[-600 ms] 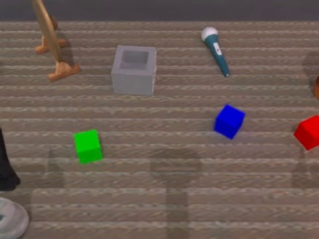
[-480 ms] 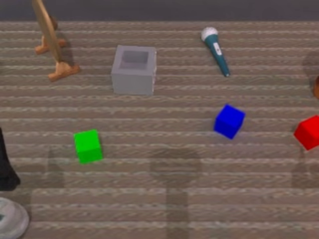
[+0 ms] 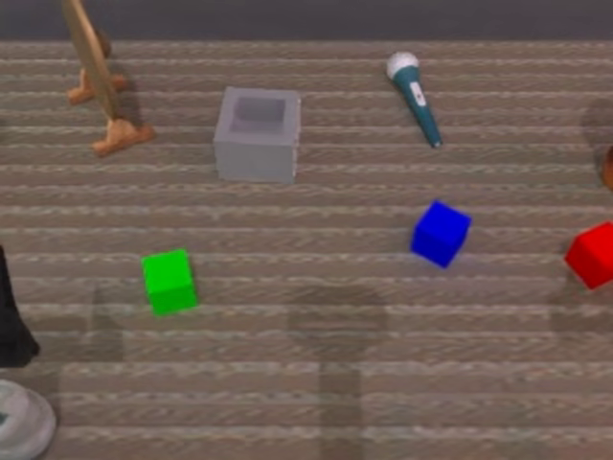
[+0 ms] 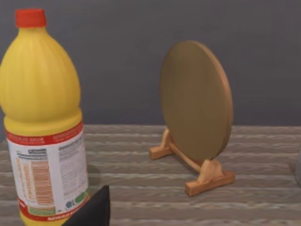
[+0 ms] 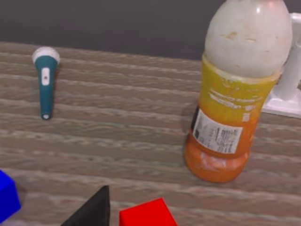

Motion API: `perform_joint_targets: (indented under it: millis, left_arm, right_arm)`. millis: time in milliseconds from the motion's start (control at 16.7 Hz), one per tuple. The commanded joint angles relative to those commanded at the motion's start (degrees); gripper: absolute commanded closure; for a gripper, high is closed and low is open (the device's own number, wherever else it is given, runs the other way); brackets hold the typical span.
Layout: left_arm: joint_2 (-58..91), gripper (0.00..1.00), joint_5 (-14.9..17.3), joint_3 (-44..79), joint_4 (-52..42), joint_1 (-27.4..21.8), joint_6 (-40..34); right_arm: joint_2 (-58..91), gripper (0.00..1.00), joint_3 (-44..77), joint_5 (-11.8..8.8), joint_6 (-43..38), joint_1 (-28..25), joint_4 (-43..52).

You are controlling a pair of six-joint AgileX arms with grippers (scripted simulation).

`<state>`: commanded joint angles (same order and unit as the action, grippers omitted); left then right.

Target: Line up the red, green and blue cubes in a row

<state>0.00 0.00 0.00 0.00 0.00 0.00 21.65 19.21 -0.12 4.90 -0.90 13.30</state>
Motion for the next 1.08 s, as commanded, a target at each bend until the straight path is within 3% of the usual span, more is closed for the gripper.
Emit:
perform_joint_targets:
  millis: [600, 1080]
  left_arm:
    - [0.0, 0.0, 0.0, 0.0, 0.0, 0.0, 0.0]
    - [0.0, 0.0, 0.0, 0.0, 0.0, 0.0, 0.0]
  right_arm:
    - [60.3, 0.0, 42.0, 0.2, 11.2, -1.7, 31.7]
    - [90.3, 0.0, 66.0, 0.2, 17.3, -2.6, 47.9]
